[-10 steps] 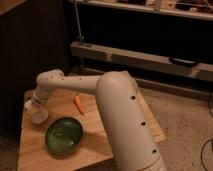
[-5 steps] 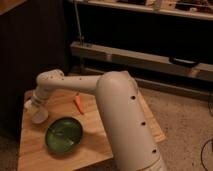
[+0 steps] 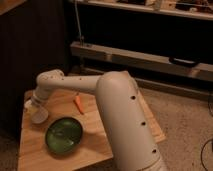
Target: Pick up the ceramic cup
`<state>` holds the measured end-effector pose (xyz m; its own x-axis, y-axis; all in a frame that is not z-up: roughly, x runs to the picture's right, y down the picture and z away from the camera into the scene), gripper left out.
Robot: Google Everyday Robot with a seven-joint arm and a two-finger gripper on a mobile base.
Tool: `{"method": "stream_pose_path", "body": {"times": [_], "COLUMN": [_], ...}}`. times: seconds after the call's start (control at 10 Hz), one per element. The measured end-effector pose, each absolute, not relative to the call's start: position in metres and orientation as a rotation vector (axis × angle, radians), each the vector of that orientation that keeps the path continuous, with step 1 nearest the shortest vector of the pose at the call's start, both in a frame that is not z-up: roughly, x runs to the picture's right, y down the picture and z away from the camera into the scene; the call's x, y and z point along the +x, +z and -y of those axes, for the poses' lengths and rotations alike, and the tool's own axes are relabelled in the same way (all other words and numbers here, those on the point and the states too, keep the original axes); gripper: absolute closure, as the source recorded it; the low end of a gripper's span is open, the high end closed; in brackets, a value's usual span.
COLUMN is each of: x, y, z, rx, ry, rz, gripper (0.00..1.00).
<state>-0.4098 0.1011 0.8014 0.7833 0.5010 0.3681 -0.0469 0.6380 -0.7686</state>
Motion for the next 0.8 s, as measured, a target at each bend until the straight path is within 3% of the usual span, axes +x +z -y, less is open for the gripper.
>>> {"method": "stream_pose_path", "body": {"times": [0.8], "x": [-0.410], "y": [0.766], "z": [-0.073], "rx": [-0.830], "ry": [0.333], "rz": [0.603], "gripper": [1.00]}}
